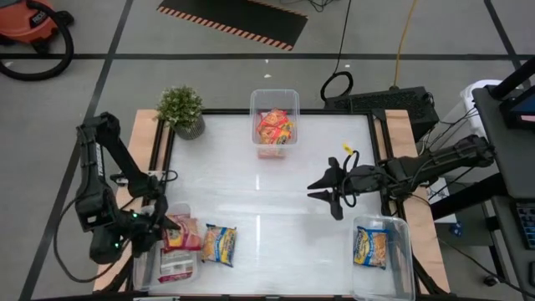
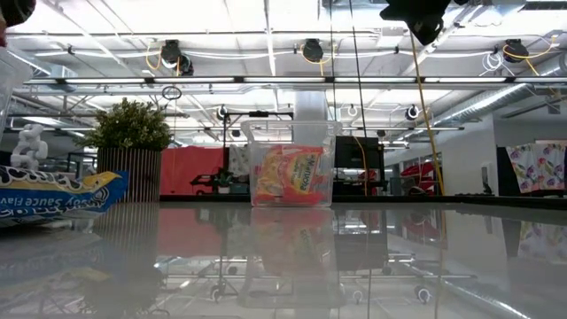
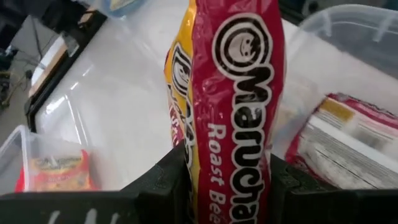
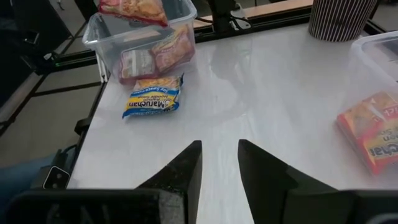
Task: Sort Maruchan noodles
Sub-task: Put the red noodle pack into the bottom left transparent bin, then put the blue noodle pack into the bottom right transparent bin
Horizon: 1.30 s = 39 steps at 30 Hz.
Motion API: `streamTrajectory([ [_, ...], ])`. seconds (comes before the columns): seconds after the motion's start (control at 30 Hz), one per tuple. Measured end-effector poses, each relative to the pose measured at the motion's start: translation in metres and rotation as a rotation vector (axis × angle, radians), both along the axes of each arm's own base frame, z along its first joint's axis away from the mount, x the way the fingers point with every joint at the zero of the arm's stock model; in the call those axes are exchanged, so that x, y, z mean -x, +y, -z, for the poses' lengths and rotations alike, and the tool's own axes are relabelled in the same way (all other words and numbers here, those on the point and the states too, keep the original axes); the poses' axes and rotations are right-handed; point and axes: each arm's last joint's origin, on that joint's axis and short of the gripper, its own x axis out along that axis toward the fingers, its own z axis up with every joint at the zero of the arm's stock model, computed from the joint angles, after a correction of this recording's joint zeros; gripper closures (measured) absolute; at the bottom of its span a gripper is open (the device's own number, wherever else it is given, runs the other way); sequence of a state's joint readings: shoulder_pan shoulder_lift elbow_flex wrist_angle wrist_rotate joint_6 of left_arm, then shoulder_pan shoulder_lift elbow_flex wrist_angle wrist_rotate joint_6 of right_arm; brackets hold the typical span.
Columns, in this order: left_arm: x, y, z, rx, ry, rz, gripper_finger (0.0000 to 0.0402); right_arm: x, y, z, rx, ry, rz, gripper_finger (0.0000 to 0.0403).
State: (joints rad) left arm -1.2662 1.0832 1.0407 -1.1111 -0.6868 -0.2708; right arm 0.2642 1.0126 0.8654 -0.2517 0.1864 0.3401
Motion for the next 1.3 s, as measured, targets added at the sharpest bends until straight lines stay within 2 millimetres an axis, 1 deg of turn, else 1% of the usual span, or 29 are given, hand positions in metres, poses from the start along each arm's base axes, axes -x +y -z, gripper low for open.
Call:
streamTrajectory([
  [0.13,0.003,-0.003,-0.015,0.021,-0.017,0.051,0.0277,0.0,0.0,0.0,0.0,0.0,0.0,0.0303],
  [0.2,0.003,-0.003,-0.018,0.026,-0.016,0.058,0.0277,0.0,0.0,0.0,0.0,0.0,0.0,0.0303],
  [0.37,0.007,0.001,-0.012,0.049,0.099,0.007,0.0277,0.0,0.0,0.0,0.001,0.005,0.0,0.0303],
  [0.43,0.008,0.004,-0.008,0.053,0.17,-0.031,0.0277,0.0,0.0,0.0,0.0,0.005,-0.002,0.0303],
  [0.53,0.009,0.004,-0.002,0.081,0.267,-0.073,0.0277,0.0,0.0,0.0,0.0,0.005,-0.003,0.0303],
  [0.67,0.008,0.0,0.003,0.076,0.298,-0.12,0.0275,0.0,0.0,0.0,-0.001,0.005,-0.003,0.0303],
  [0.8,0.006,-0.006,0.01,0.051,0.326,-0.173,0.0255,0.0,0.0,0.0,0.0,0.005,-0.003,0.0303],
  [0.97,0.005,-0.009,0.017,0.041,0.356,-0.288,0.0223,0.0,0.0,0.0,0.0,0.004,-0.003,0.0303],
  [1.1,0.007,-0.013,0.021,0.026,0.458,-0.241,0.0192,0.0,0.0,0.0,0.003,0.006,-0.005,0.0303],
  [1.2,0.01,-0.014,0.017,0.049,0.553,-0.202,0.0177,0.0,0.0,0.002,0.01,0.006,-0.008,0.0303],
  [1.3,0.009,-0.016,0.006,0.089,0.556,-0.188,0.0175,0.0,0.0,0.008,0.01,0.001,-0.007,0.0303],
])
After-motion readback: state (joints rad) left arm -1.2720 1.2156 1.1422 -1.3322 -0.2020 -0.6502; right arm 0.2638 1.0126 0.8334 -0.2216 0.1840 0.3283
